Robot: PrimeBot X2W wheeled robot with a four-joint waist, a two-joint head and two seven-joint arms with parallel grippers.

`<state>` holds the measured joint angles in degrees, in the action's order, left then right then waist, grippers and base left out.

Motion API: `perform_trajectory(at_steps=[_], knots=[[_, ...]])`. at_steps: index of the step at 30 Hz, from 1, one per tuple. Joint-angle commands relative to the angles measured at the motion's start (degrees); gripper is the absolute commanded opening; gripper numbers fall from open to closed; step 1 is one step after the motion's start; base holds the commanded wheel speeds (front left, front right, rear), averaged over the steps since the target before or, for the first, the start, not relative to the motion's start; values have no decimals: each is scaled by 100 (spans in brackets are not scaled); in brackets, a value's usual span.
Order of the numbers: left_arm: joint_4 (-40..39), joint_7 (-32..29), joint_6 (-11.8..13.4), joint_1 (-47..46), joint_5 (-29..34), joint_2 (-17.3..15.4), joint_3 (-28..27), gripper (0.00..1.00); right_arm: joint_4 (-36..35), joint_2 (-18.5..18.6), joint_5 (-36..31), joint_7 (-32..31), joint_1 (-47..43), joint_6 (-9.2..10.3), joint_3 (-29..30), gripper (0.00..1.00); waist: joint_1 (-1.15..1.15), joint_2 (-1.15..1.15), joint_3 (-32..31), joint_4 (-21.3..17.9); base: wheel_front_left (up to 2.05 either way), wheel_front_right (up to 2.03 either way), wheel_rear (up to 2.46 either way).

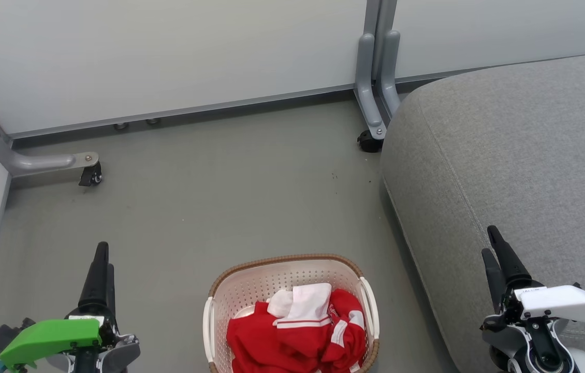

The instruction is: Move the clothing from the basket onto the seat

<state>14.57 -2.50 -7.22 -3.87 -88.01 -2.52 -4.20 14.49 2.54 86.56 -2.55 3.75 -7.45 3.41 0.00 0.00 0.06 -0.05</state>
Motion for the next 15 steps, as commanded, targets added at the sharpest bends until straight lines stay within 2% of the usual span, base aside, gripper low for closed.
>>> perform_trajectory(at_steps=[1,7,15], knots=[[-154,69,-8,-33,243,-30,-76,100,-121,34,-324,71,29,-2,43,100,0,0,1,-1,0,0,0],[-383,216,-10,15,1101,-31,-176,100,-291,22,-1384,217,-25,-2,81,100,0,0,0,-4,0,0,0],[-795,395,39,109,2598,-33,-9,100,-483,25,-2544,399,-119,-2,-143,100,0,0,1,6,0,0,0]])
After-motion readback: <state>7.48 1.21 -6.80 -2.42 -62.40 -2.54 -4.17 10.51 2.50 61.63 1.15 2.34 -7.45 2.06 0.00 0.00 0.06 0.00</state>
